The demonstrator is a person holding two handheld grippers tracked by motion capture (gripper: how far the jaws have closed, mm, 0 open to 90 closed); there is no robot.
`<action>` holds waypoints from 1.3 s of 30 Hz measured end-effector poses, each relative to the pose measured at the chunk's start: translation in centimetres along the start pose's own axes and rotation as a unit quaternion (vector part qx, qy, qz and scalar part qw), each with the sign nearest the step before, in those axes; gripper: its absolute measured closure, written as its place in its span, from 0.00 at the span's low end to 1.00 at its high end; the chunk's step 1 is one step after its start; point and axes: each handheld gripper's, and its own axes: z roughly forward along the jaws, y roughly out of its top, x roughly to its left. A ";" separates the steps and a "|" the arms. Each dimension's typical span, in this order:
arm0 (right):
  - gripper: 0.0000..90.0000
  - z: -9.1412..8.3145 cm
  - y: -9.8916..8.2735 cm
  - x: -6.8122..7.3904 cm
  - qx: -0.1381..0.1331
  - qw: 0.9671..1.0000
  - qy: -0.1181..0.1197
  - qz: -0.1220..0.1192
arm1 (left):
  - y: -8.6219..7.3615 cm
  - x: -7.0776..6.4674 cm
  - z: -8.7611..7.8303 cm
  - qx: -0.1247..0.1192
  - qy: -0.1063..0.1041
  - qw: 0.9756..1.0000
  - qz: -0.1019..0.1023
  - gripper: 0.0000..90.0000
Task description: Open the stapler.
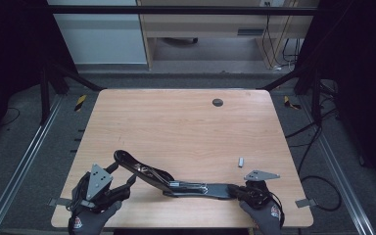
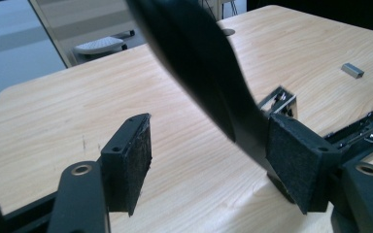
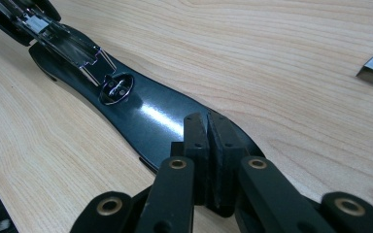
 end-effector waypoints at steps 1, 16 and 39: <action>0.97 0.0 0.0 0.0 0.000 1.000 -0.001 0.001 | -0.2 0.1 0.0 0.001 0.001 1.000 0.003 0.37; 0.94 -0.2 0.3 0.3 -0.005 1.000 -0.004 -0.016 | -2.8 1.1 0.5 0.041 0.021 0.999 0.006 0.47; 0.71 -1.7 1.6 -0.5 -0.038 0.994 -0.097 -0.014 | -5.0 2.5 2.3 0.081 0.042 0.996 0.017 0.58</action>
